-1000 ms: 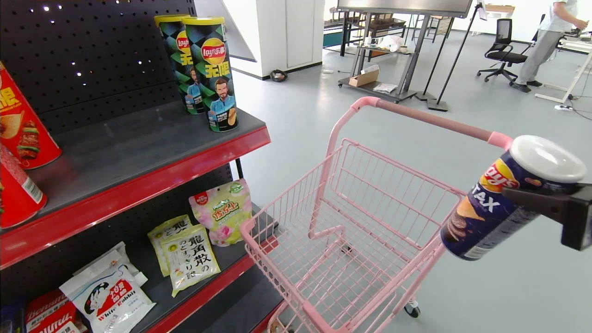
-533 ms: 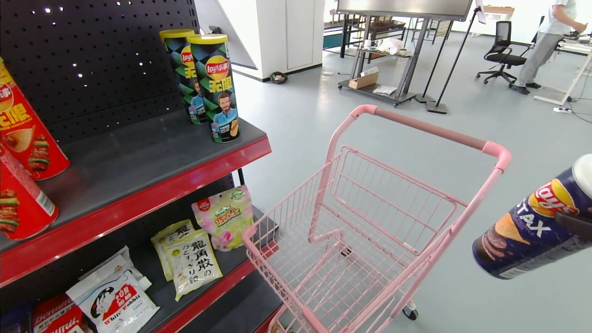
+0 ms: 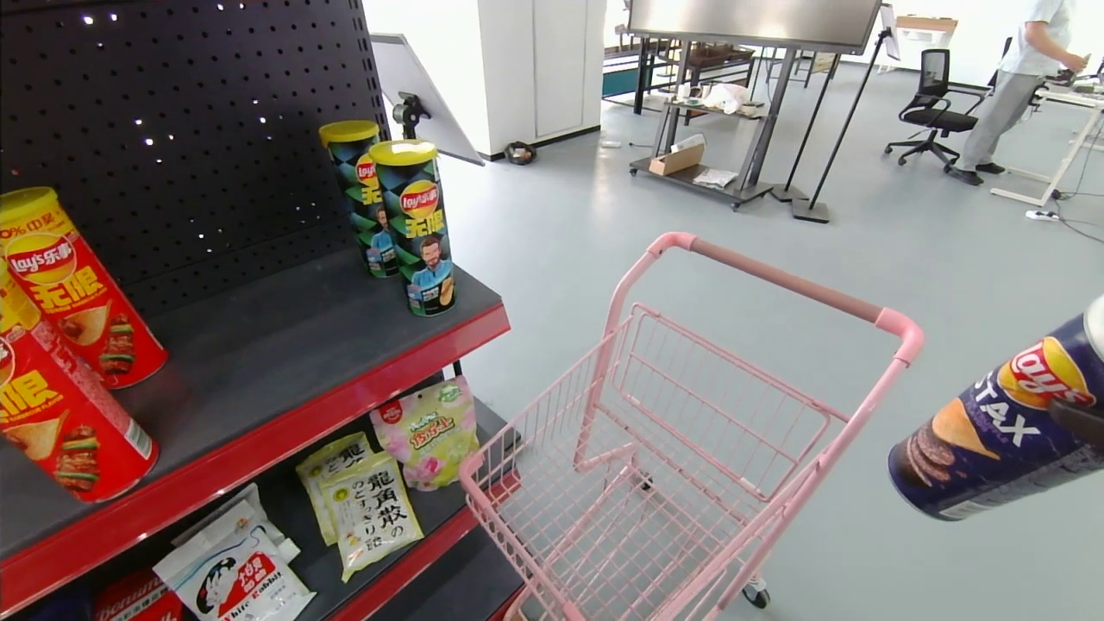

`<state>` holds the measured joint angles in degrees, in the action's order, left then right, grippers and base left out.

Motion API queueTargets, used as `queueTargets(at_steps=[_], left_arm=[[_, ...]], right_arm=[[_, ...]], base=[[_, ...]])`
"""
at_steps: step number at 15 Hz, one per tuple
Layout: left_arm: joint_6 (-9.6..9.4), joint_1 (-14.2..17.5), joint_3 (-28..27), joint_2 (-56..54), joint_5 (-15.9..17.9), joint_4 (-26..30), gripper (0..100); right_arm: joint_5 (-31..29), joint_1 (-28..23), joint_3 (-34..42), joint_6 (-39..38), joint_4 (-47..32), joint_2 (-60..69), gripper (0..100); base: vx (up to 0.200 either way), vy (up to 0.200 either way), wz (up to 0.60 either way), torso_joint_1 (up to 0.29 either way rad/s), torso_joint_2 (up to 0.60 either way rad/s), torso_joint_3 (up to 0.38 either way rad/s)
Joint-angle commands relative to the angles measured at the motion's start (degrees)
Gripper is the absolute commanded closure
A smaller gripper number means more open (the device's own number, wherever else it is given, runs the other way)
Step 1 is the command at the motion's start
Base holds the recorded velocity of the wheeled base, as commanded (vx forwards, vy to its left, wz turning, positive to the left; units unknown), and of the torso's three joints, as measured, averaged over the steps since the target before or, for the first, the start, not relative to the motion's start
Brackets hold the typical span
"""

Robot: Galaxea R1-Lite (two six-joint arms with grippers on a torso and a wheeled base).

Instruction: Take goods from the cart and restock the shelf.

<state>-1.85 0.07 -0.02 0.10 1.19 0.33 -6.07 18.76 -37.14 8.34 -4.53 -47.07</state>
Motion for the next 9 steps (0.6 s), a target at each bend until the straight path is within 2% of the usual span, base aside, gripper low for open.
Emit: queueTargets(at_steps=[1, 9], left_arm=[[0.01, 0.0, 0.0, 0.0, -0.1, 0.0, 0], [0.01, 0.0, 0.0, 0.0, -0.1, 0.0, 0]], right_arm=[[-0.1, 0.0, 0.6, 0.2, -0.4, 0.7, 100], [0.0, -0.2, 2.0, 1.1, -0.1, 0.8, 100]], base=[[0.0, 0.0, 0.0, 0.178, -0.43, -0.256], [0.0, 0.0, 0.0, 0.159, -0.38, -0.221]])
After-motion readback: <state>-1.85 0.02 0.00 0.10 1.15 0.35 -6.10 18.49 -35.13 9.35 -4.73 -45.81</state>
